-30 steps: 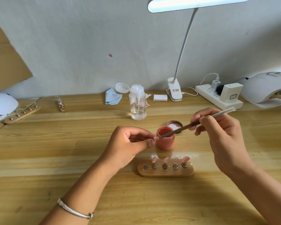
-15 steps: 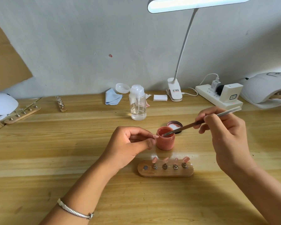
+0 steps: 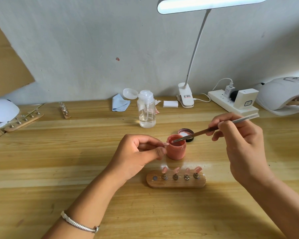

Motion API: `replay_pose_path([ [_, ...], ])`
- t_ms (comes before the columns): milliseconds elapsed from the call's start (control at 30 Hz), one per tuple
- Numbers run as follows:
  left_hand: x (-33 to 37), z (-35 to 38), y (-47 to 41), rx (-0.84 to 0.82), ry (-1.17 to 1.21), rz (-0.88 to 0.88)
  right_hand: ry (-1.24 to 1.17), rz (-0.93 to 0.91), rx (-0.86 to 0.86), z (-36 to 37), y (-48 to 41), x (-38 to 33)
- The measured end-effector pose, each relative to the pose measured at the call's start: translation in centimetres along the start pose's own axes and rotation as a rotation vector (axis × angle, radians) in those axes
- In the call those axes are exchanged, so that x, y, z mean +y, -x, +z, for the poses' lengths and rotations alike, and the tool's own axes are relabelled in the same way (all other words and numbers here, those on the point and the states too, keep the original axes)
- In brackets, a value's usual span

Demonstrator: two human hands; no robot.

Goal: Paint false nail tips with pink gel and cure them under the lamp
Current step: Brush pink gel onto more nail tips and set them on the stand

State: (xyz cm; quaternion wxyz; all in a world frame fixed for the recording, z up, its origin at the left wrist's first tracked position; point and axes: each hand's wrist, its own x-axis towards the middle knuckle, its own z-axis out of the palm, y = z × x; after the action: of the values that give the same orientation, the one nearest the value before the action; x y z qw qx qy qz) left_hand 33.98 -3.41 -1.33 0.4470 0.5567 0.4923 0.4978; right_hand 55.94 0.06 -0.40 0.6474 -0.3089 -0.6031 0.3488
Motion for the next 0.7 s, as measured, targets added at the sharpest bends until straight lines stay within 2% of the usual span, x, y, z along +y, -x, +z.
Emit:
replay_pose_path([
  [300, -0.24, -0.07, -0.08, -0.001, -0.011, 0.041, -0.043, -0.004, -0.007, 0.33, 0.1, -0.21],
  [700, -0.71, -0.17, -0.36, -0.004, -0.028, 0.069, -0.014, 0.032, -0.119, 0.59, 0.55, -0.17],
])
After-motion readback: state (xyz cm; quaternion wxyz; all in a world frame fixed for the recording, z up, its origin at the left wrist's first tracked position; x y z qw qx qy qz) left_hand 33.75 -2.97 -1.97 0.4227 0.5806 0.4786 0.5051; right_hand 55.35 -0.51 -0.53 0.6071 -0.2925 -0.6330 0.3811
